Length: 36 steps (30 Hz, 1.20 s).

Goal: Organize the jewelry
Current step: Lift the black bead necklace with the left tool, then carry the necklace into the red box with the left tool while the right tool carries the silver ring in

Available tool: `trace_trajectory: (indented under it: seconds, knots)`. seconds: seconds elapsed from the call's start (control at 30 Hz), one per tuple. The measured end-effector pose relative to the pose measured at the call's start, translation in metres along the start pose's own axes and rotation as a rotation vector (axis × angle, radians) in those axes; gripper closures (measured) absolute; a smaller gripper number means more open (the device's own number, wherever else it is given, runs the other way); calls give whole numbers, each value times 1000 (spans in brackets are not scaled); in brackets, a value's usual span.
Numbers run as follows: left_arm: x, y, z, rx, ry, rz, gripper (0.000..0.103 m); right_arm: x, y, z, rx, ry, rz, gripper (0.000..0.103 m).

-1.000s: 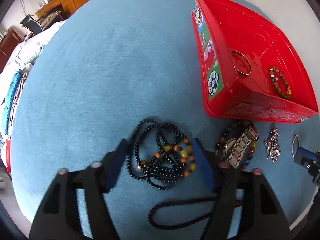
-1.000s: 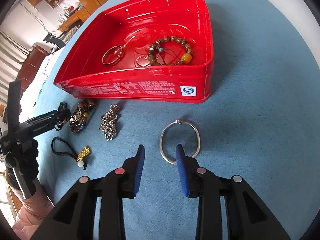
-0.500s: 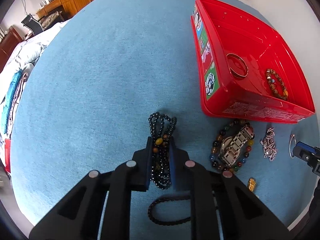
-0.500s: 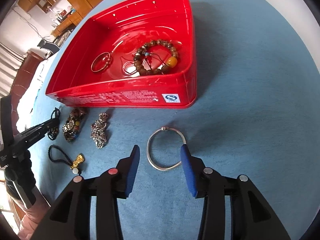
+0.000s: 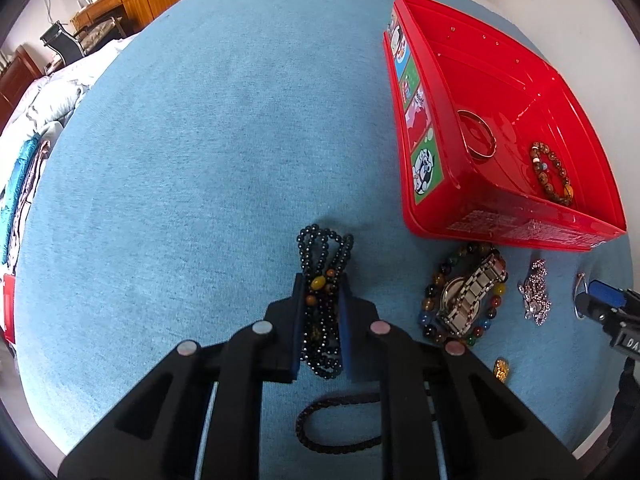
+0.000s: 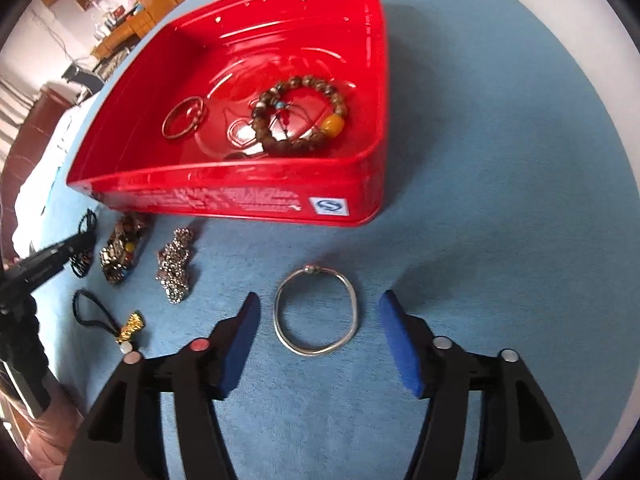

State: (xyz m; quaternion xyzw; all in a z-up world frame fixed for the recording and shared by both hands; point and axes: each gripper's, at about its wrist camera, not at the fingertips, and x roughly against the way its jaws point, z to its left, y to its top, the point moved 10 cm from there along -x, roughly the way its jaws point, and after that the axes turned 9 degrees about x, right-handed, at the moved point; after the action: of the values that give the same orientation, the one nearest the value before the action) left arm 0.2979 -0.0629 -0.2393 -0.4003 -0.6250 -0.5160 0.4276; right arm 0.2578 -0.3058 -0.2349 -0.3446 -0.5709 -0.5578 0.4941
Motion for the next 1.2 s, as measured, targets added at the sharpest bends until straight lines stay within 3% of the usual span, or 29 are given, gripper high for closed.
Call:
trace_trajectory:
  seconds: [0.07, 0.2, 0.43, 0.8, 1.07, 1.2]
  knots:
    - [0, 0, 1, 1, -2, -1, 90, -1, 0, 1, 11, -21, -1, 41]
    - [1, -1, 1, 6, -9, -1, 90, 0, -2, 1, 44, -68, -9, 57]
    - [11, -2, 6, 8, -40, -9, 90, 14, -10, 7, 35, -28, -36, 58]
    - [71, 3, 2, -17, -93, -127, 90, 63, 2, 17, 55, 14, -121, 58]
    - [107, 18, -47, -80, -146, -198, 90, 95, 37, 24, 44, 26, -204, 58]
    - [104, 33, -87, -136, -182, -188, 90, 97, 67, 26, 34, 47, -232, 58]
